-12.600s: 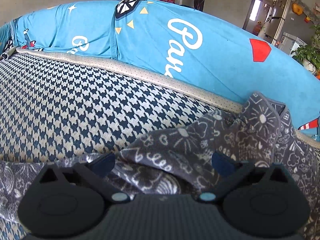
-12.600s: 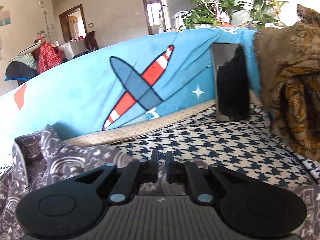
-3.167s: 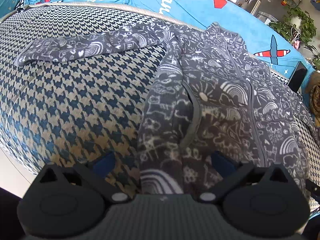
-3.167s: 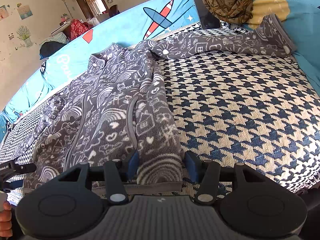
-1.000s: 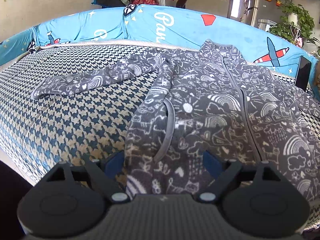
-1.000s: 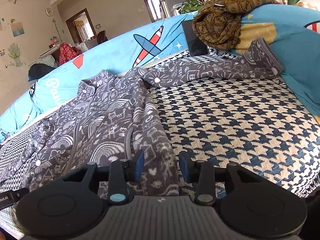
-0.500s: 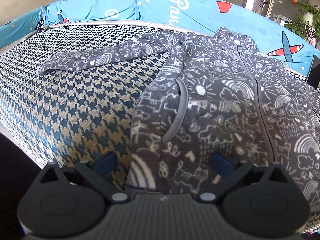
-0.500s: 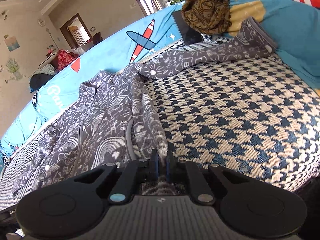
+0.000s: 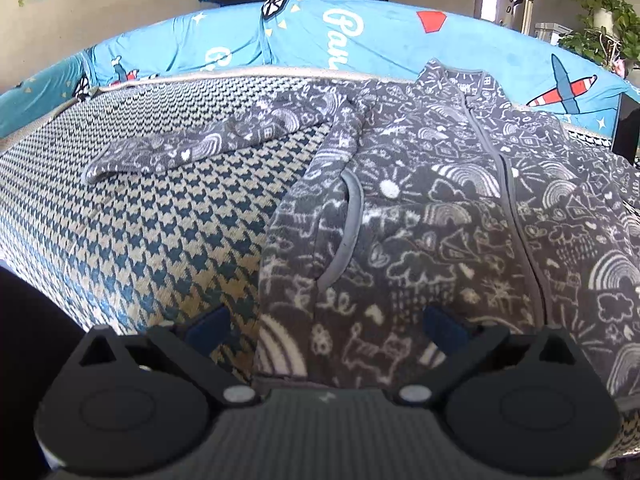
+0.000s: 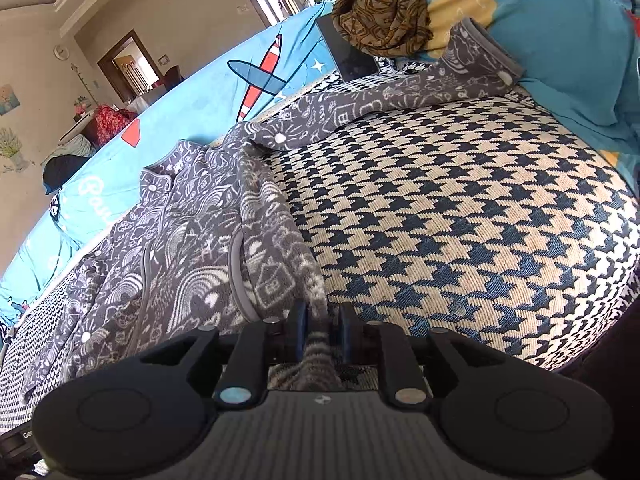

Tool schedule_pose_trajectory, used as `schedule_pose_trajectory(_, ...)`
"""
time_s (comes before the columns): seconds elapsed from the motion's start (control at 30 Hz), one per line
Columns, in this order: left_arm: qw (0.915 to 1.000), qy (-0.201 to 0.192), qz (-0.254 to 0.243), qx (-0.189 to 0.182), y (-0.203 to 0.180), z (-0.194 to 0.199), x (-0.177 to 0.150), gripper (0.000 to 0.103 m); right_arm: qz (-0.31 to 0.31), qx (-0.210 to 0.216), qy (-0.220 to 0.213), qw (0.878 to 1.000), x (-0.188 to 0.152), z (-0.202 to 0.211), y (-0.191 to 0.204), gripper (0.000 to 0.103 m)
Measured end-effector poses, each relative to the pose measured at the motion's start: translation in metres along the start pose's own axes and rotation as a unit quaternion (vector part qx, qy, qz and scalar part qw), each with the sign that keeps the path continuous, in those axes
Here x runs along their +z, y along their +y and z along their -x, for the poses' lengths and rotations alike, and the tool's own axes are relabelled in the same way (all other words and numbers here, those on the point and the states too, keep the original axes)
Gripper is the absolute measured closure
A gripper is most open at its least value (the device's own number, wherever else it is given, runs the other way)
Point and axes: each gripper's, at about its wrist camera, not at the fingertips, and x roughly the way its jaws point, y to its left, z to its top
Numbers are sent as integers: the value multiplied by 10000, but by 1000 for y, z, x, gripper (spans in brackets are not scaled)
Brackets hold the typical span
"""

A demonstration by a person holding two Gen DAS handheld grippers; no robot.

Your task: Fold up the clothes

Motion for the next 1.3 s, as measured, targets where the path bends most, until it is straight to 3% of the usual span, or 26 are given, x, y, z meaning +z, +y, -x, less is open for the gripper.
schedule_pose_trajectory(0.13, 9989, -365, -258, -118, -11, 12, 3, 0, 38, -62, -156, 9999, 1, 5, 1, 82)
schedule_pose_trajectory(0.4, 9988, -235, -375, -218, -17, 4, 2, 0, 477, -120, -418, 9979, 1, 10, 15, 70)
schedule_pose_trajectory(0.53, 9991, -142, -316, -263, -19, -2, 4, 0, 987, 121, -488, 9938, -4, 9, 33, 66)
schedule_pose_trajectory(0.73, 9990, 1, -312, -331, -19, -8, 2, 0, 1545, 417, -347, 9865, -15, 6, 56, 60)
schedule_pose_trajectory(0.93, 9987, 87, -392, -325, -19, -14, -2, 0, 1508, 120, 60, 9885, -21, -10, 52, 56)
schedule_pose_trajectory(1.3, 9983, 185, -336, -444, -13, -16, -2, 0, 1668, 77, 134, 9859, -21, -11, 53, 55)
